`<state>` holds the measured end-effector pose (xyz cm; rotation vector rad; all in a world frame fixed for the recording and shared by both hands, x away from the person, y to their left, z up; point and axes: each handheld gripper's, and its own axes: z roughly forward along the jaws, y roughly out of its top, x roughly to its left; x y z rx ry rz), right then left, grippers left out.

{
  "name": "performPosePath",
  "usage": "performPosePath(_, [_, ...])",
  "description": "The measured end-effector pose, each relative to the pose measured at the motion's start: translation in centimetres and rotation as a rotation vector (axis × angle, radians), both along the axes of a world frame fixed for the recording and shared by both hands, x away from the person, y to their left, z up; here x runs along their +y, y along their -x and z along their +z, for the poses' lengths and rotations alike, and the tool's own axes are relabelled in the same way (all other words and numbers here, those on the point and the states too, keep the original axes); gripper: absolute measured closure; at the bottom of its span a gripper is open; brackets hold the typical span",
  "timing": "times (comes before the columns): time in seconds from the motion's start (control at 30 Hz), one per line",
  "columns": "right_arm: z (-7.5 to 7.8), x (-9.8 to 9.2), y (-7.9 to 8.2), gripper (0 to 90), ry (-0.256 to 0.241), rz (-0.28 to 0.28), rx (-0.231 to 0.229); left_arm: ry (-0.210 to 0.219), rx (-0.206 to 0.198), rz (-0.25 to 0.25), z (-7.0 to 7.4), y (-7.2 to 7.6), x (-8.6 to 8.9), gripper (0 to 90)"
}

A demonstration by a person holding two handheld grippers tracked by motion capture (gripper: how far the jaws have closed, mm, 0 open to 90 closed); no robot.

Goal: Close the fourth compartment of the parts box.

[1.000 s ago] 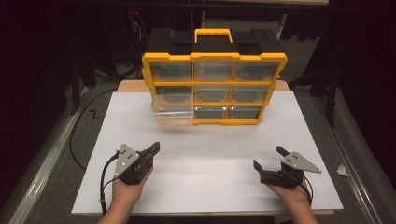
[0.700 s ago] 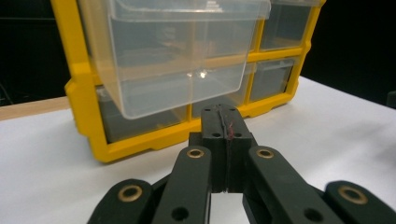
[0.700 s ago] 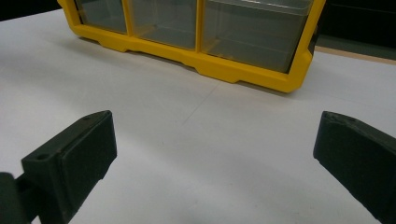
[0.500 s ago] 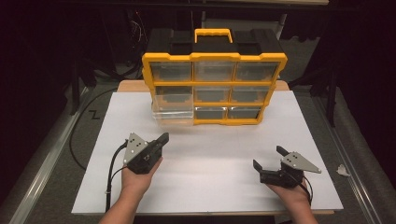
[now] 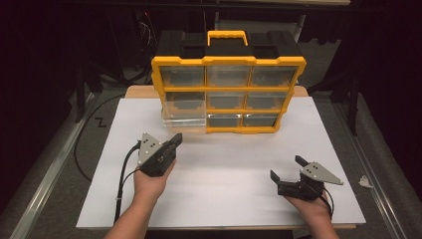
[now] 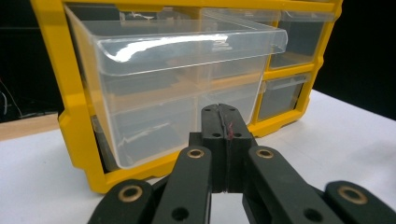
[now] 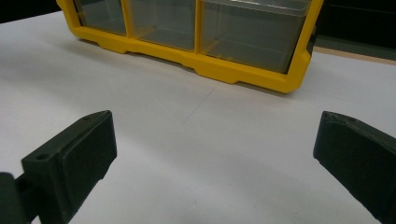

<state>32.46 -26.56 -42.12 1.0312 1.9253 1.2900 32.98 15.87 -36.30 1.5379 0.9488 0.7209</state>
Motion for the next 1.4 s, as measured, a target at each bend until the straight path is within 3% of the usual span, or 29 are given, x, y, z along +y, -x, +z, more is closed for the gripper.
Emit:
performPosePath(0.27, [0.1,-0.1,0.0,0.8,-0.002,-0.012,-0.007,0.001,0.013,0.014,0.3,-1.0,-0.5,89.8])
performPosePath(0.8, [0.1,-0.1,0.0,0.8,-0.009,-0.016,-0.007,-0.006,-0.018,0.032,1.4,-2.0,-2.0,89.7])
performPosePath(1.4, [0.1,-0.2,0.0,0.8,-0.016,-0.021,-0.008,-0.019,-0.036,0.057,2.1,-2.4,-2.0,89.7])
